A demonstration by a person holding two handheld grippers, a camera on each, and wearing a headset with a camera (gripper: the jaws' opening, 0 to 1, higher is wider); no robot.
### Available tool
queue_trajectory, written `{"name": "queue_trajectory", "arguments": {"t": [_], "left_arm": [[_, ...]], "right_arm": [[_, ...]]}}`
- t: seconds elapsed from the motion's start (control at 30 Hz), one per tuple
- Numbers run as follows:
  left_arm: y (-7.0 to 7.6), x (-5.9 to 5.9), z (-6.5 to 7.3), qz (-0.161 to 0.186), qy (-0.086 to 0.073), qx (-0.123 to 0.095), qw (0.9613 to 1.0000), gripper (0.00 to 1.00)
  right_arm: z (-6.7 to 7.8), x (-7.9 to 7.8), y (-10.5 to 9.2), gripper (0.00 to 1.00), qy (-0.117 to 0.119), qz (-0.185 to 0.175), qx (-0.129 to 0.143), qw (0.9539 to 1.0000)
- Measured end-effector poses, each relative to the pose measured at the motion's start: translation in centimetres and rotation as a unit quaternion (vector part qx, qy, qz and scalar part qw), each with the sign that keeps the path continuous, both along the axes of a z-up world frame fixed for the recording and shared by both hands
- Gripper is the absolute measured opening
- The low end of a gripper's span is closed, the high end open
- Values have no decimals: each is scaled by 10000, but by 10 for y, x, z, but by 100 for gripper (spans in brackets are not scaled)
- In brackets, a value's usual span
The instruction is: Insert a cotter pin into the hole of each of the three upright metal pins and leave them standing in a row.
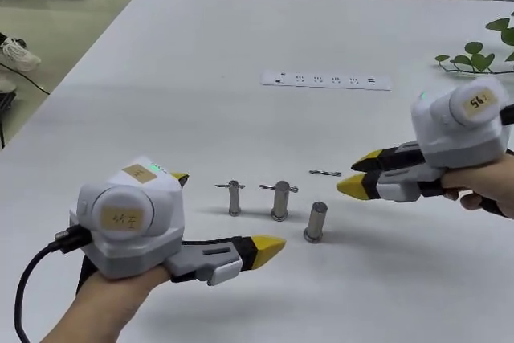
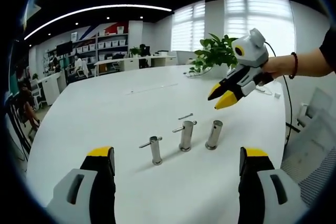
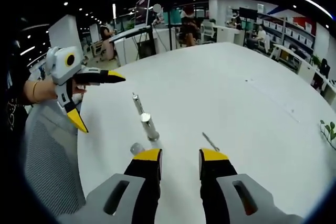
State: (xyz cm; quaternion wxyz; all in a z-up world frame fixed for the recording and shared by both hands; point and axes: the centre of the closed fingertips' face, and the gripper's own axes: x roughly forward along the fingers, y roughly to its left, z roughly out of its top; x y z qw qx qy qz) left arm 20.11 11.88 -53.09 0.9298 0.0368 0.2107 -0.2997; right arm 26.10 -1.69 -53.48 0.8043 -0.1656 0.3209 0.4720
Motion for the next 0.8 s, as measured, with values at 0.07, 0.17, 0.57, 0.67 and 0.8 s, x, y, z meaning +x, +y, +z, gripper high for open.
{"name": "queue_trajectory", "arguments": {"t": [0.07, 0.17, 0.57, 0.67, 0.8], "left_arm": [[-1, 1, 2, -10, -47, -22, 10000, 99], [-2, 1, 5, -1, -121, -90, 9999, 99], [-3, 0, 0, -39, -47, 46, 10000, 98], [-4, -1, -1, -16, -11, -5, 10000, 96], [-7, -2, -1, -62, -74, 16, 10000, 95]], "right_arm": [[-2, 5, 0, 23, -3, 66, -117, 9999], [-6, 12, 0, 23, 51, 117, -235, 9996], [-31, 40, -1, 17, 124, 436, -836, 9955], [-45, 52, -4, 15, 191, 393, -903, 9950], [-58, 60, -3, 13, 254, 392, -1033, 9936]]}}
